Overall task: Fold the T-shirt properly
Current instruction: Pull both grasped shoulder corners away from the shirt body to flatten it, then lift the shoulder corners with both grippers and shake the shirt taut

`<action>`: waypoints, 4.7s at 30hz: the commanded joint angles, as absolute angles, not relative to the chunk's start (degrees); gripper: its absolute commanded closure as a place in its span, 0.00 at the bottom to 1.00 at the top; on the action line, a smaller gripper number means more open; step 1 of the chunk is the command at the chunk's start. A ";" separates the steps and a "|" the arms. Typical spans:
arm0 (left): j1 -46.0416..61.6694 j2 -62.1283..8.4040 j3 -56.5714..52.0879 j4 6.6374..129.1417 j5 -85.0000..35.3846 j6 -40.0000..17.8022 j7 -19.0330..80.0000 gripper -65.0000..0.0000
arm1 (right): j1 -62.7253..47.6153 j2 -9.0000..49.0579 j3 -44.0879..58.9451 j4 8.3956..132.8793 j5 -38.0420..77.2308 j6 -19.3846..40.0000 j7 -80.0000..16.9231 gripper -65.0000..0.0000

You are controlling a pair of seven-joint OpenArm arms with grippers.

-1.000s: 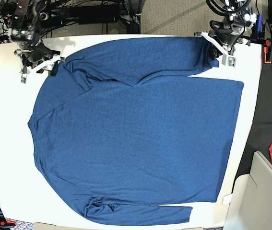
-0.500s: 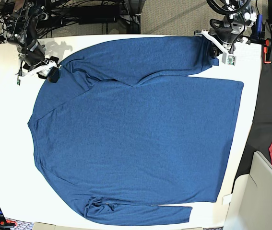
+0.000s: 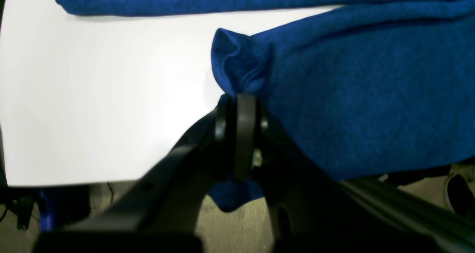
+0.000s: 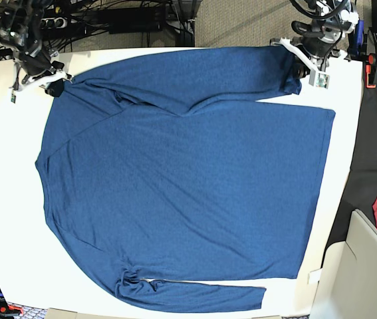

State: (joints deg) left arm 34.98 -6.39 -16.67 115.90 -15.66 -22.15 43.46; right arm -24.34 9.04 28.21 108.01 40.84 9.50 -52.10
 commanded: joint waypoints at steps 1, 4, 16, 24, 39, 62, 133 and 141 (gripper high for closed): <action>36.26 -6.99 -17.01 117.32 -15.96 -22.29 42.51 0.99 | -25.54 10.24 29.41 109.58 42.15 9.80 -51.21 0.97; 37.76 -6.99 -17.01 118.20 -15.96 -22.29 42.42 0.99 | -27.56 11.21 31.43 110.55 45.05 9.80 -51.21 0.97; 27.56 -6.99 -23.25 118.99 -15.96 -22.37 42.95 0.99 | -23.08 11.38 34.68 111.08 48.31 16.22 -51.21 0.97; 17.71 -6.99 -23.08 118.20 -15.78 -22.37 45.93 0.99 | -19.65 11.21 34.51 110.73 48.13 16.75 -51.21 0.97; 11.47 -6.73 -23.34 103.78 -15.78 -22.20 44.00 0.99 | -19.91 10.86 34.68 110.99 48.66 16.84 -51.12 0.97; 16.40 -7.87 -26.51 99.47 -16.04 -22.11 44.18 0.52 | -19.91 10.77 34.59 111.08 48.66 16.92 -51.12 0.97; -6.20 -11.56 -29.32 92.44 -26.95 -25.71 55.25 0.99 | 12.26 12.09 35.74 80.92 42.95 25.45 -50.86 0.97; -8.57 -11.65 -29.32 86.90 -26.95 -25.71 51.47 0.99 | 16.84 12.00 36.09 70.99 43.03 25.36 -46.64 0.97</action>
State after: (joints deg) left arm -7.01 -10.66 -29.06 85.89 -26.15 -25.39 53.65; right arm 15.27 11.05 35.86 69.97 42.13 24.71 -48.03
